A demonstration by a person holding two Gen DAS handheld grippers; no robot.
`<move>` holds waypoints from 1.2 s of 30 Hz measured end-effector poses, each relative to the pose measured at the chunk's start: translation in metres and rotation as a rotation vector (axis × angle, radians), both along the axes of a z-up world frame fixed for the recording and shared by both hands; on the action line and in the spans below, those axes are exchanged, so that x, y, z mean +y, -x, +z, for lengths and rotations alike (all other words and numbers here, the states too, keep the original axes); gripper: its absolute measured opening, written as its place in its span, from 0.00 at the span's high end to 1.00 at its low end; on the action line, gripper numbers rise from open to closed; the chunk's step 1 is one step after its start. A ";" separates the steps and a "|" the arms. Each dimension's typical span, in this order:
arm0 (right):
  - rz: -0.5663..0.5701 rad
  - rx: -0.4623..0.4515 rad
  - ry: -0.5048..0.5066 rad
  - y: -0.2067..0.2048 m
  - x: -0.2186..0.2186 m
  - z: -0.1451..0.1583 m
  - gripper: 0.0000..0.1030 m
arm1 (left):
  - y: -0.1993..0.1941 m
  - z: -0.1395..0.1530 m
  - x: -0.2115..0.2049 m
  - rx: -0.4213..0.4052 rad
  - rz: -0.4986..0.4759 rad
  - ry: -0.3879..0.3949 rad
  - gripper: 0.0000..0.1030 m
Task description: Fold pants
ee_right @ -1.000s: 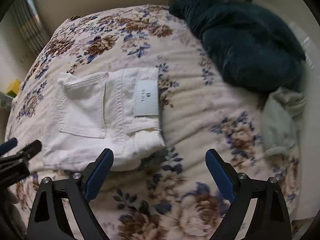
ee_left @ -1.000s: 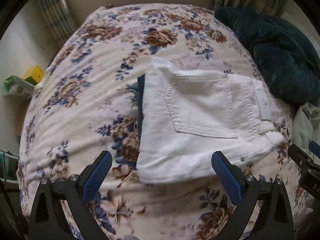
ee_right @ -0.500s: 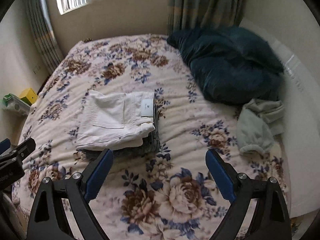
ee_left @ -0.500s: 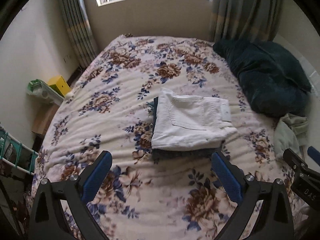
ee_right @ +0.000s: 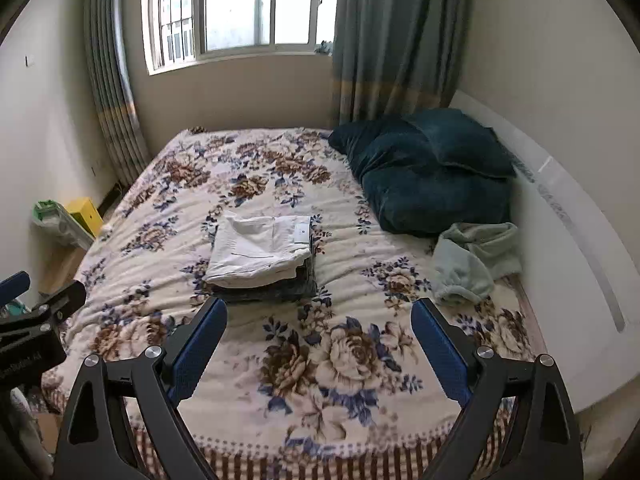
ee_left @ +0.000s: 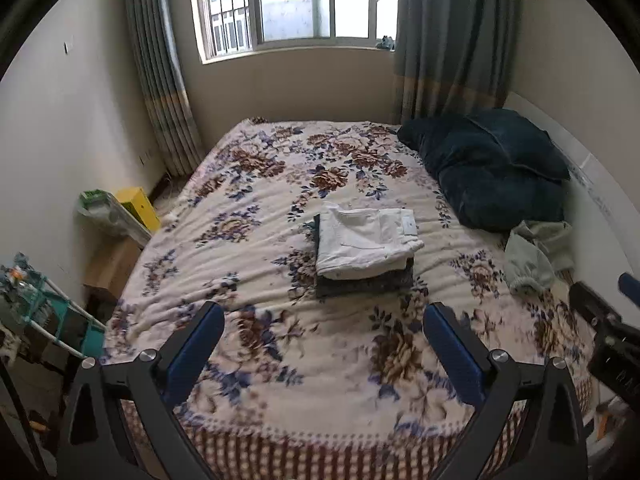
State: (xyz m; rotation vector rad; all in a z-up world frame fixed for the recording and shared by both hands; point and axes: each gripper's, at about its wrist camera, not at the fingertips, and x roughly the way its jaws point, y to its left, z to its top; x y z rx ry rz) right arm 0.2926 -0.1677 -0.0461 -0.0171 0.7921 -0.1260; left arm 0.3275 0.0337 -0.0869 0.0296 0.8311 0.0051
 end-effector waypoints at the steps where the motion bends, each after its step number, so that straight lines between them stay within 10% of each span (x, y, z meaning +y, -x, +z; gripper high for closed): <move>1: -0.004 -0.010 -0.001 0.017 0.002 0.008 0.07 | 0.017 0.008 0.003 -0.006 -0.001 -0.005 0.01; 18: 0.067 -0.099 -0.021 0.196 0.012 0.104 0.07 | 0.150 0.069 0.006 -0.094 0.056 -0.008 0.01; 36: 0.117 -0.137 -0.051 0.204 0.001 0.124 0.07 | 0.163 0.079 -0.008 -0.123 0.075 0.006 0.01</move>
